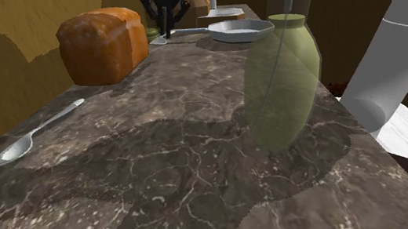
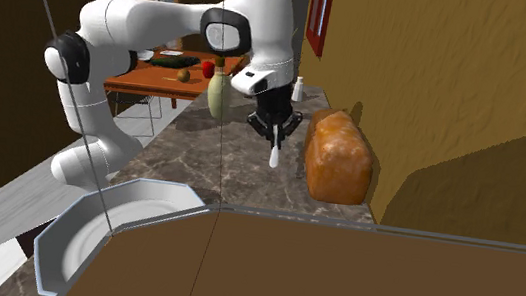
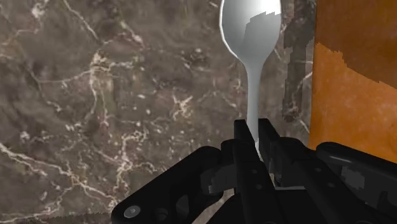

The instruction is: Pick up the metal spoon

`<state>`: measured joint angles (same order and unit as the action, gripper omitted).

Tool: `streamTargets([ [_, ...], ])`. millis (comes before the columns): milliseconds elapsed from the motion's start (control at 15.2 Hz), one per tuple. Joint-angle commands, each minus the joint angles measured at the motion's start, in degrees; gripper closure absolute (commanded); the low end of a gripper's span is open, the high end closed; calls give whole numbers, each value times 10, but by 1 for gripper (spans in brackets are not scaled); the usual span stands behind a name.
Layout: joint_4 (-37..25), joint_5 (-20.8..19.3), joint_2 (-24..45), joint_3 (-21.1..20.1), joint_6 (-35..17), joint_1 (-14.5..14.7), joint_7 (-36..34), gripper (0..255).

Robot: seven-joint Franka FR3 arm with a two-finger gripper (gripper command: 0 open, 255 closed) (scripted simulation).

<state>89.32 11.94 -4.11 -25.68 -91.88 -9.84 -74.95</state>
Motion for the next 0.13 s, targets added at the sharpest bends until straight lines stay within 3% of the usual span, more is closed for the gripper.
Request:
streamTargets([
  [0,-16,-3,6,-1,11,1,-4,255],
  [66,-16,-3,6,-1,11,0,-4,255],
])
